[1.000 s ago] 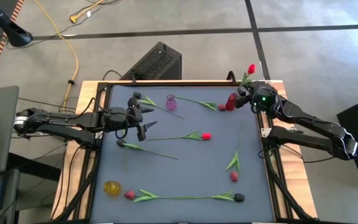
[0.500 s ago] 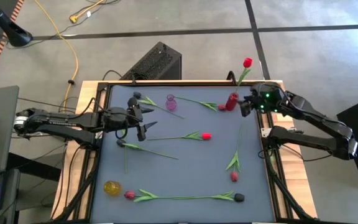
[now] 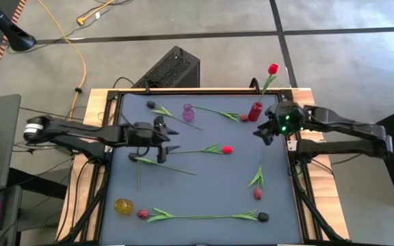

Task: Sort flowers into vase by color
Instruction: Put the right red flower into the red vase

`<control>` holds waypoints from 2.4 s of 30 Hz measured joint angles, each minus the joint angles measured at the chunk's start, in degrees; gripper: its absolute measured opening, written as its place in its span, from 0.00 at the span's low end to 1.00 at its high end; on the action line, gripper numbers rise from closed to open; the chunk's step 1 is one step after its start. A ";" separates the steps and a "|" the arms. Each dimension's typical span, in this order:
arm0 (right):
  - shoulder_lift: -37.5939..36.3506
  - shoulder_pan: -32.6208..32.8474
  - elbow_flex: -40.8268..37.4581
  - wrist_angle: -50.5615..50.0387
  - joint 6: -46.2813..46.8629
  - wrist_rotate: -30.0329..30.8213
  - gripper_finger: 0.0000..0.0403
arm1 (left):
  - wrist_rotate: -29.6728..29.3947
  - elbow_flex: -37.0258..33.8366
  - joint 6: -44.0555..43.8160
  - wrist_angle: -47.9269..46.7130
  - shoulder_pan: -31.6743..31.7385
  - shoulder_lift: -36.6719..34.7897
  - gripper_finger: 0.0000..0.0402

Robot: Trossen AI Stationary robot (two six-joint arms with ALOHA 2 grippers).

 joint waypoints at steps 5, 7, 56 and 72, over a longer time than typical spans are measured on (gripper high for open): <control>4.63 9.91 0.00 0.42 3.41 3.08 0.61 | 0.57 0.00 4.31 6.60 -1.24 9.77 0.64; 6.08 13.53 0.00 0.40 4.41 3.78 0.61 | 0.50 0.00 5.38 9.30 -1.34 13.02 0.64; 13.17 37.53 -0.02 0.98 15.12 30.17 0.61 | 10.63 18.62 -1.56 1.80 5.23 40.78 0.00; 13.13 37.55 -0.02 3.00 15.13 29.67 0.61 | 13.90 17.04 3.40 6.26 5.21 27.73 0.00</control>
